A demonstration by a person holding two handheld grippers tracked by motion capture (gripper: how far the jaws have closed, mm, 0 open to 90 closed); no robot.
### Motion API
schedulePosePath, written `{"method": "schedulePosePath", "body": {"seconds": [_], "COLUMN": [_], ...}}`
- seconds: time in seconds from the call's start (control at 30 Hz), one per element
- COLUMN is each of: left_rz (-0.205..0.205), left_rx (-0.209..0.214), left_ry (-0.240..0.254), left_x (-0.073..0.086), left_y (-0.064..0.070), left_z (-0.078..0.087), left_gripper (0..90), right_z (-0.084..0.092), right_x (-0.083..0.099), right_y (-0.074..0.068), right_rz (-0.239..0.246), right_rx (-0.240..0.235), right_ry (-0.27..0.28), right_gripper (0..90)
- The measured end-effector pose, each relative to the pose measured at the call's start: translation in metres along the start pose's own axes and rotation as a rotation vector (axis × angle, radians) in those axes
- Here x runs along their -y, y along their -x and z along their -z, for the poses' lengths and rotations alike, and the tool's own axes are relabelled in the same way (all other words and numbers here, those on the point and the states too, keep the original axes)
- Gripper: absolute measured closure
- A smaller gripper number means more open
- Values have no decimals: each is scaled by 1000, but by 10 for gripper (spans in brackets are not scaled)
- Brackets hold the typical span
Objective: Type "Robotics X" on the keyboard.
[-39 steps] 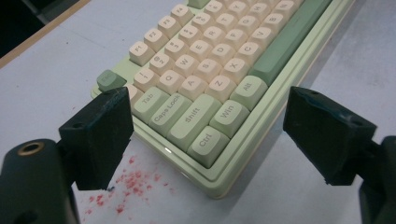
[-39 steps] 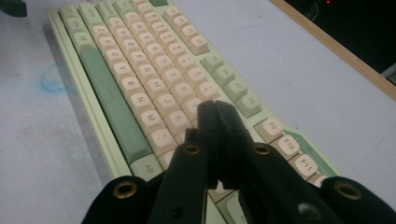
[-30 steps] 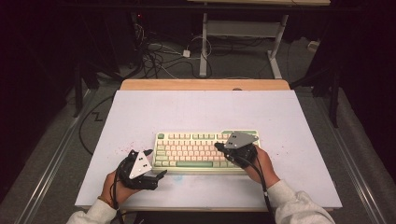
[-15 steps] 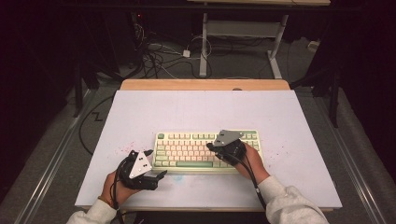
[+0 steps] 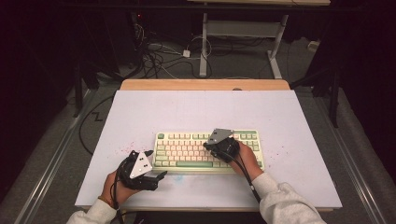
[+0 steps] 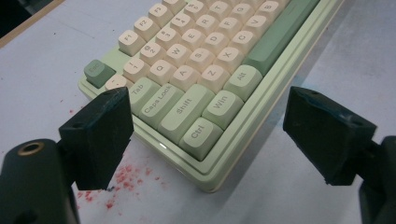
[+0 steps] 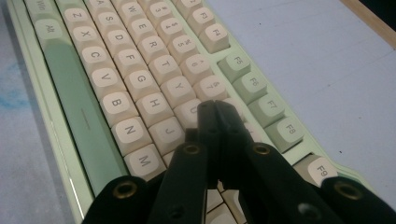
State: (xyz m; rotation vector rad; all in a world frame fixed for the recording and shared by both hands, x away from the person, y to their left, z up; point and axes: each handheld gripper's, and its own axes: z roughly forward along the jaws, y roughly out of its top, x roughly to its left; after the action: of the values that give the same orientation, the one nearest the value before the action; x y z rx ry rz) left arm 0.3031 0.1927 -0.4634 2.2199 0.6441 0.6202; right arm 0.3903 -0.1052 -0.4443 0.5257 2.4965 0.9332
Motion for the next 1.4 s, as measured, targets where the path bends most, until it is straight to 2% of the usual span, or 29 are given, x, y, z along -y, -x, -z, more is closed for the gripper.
{"method": "schedulePosePath", "body": {"seconds": [0.47,0.67,1.07,1.4], "left_rz": [-5,-6,-3,4], "left_rx": [6,8,9,8], "left_ry": [-4,-8,-10,-9], "left_x": [0,0,0,-1], "left_y": [0,0,0,-2], "left_z": [-1,-1,-1,0], "left_gripper": [156,156,156,175], "right_z": [-8,-9,6,25], "right_x": [-1,-4,-4,-1], "right_y": [1,0,1,2], "right_rz": [-2,13,-16,-41], "right_rx": [9,2,18,28], "right_ry": [-26,-67,13,93], "right_gripper": [900,900,900,900]}}
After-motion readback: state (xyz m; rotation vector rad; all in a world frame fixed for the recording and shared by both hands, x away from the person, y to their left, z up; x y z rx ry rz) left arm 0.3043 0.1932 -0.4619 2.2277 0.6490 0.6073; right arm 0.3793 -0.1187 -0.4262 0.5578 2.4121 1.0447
